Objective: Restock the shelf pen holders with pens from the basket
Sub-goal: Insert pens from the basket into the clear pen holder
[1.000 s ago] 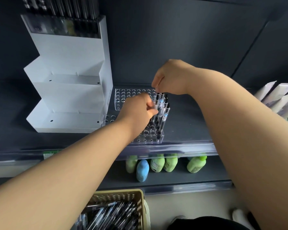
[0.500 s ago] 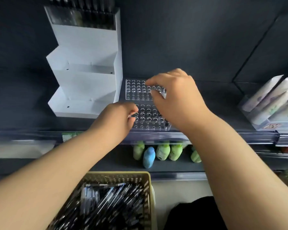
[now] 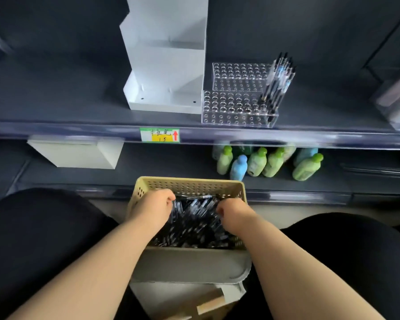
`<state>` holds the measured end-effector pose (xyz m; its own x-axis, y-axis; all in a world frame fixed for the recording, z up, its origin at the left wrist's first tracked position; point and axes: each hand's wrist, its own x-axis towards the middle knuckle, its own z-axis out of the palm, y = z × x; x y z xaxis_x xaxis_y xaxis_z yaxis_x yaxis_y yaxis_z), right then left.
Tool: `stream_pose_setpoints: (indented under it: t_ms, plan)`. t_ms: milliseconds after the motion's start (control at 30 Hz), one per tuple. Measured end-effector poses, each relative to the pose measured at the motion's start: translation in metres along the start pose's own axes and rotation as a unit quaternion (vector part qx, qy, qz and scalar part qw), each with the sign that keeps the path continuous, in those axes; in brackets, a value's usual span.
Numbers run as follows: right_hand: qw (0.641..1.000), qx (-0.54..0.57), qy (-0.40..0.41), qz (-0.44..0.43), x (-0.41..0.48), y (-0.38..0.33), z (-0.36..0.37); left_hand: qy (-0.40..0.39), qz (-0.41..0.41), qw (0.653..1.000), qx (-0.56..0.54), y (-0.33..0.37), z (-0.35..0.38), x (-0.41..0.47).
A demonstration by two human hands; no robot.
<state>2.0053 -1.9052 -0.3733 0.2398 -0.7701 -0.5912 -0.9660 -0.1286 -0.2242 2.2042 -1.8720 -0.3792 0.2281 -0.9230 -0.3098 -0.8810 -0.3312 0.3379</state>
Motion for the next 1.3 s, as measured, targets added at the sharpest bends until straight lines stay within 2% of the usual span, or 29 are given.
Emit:
stream_pose_setpoints:
  t_ms: [100,200,433,633,933,1067,1133,1233,1300]
  plan:
    - [0.999,-0.024,-0.031,0.010,0.001,-0.006,0.009,-0.070,-0.030,0.996,0.045,-0.003,0.021,-0.005]
    - [0.998,-0.046,-0.042,-0.017,0.003,-0.018,0.015,-0.134,-0.020,0.989,0.061,-0.005,0.037,-0.007]
    - [0.991,-0.123,-0.044,-0.036,0.014,-0.028,0.025,-0.159,-0.014,0.980,0.122,0.003,0.043,-0.005]
    - [0.978,-0.190,0.000,-0.088,0.017,-0.023,0.029,-0.159,-0.043,0.983,0.078,0.002,0.044,-0.004]
    - [0.964,-0.239,0.027,-0.109,0.014,-0.020,0.031,-0.190,-0.076,0.978,-0.034,0.002,0.043,-0.004]
    - [0.985,-0.135,0.067,-0.085,0.012,-0.022,0.022,-0.152,-0.080,0.981,-0.087,0.000,0.031,-0.002]
    - [0.987,-0.055,0.122,-0.094,0.008,-0.028,0.016,-0.106,-0.084,0.983,-0.125,-0.002,0.024,-0.001]
    - [0.967,0.141,0.198,-0.080,0.003,-0.040,0.014,-0.008,-0.111,0.969,-0.220,-0.004,0.014,-0.003]
    - [0.946,0.251,0.199,-0.057,0.005,-0.045,0.016,0.059,-0.115,0.945,-0.299,-0.004,0.009,-0.003]
